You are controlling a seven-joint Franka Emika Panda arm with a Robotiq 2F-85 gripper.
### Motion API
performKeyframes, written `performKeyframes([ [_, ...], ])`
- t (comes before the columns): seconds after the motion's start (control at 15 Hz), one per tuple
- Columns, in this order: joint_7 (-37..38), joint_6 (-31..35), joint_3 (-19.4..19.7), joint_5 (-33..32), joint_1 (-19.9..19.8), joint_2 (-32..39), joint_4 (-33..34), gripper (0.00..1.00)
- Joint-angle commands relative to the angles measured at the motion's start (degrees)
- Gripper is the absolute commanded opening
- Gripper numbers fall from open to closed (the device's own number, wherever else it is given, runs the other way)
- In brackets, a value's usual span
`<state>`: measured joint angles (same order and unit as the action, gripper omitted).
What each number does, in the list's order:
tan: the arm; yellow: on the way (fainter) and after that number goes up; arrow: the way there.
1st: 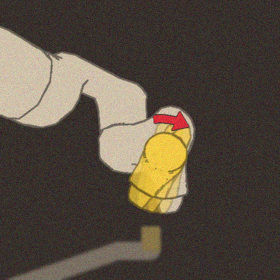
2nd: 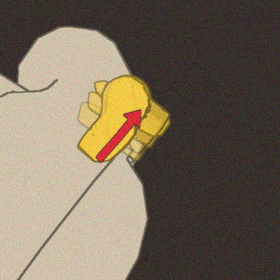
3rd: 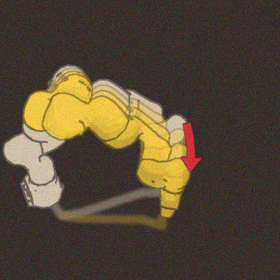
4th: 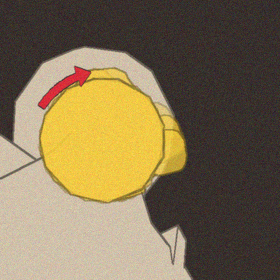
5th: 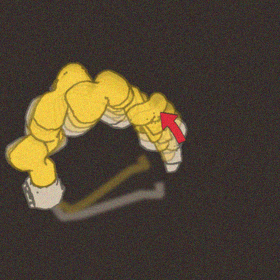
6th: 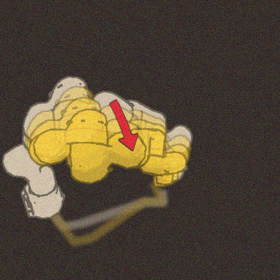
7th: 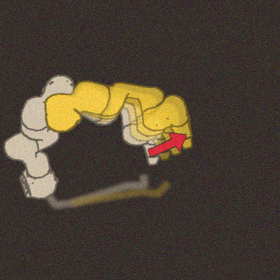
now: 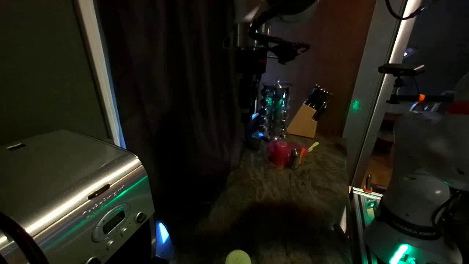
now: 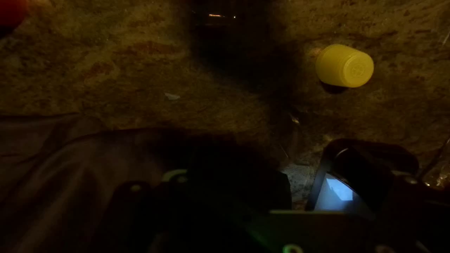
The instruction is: Flip over the green cup
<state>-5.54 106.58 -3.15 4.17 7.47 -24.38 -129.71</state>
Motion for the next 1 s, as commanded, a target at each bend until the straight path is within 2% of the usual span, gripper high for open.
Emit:
performKeyframes([
  [0.0,-0.09,-0.19,-0.33,0.13,-0.37,0.03,0.16,1.0],
  [0.4,-0.09,-0.19,-0.33,0.13,-0.37,0.04,0.16,1.0],
  [0.6,0.31,-6.19,-5.19,-3.57,2.2,1.08,-0.8,1.0],
  [0.93,-1.7,-11.08,-12.2,-3.05,8.4,2.67,-3.52,1.0],
])
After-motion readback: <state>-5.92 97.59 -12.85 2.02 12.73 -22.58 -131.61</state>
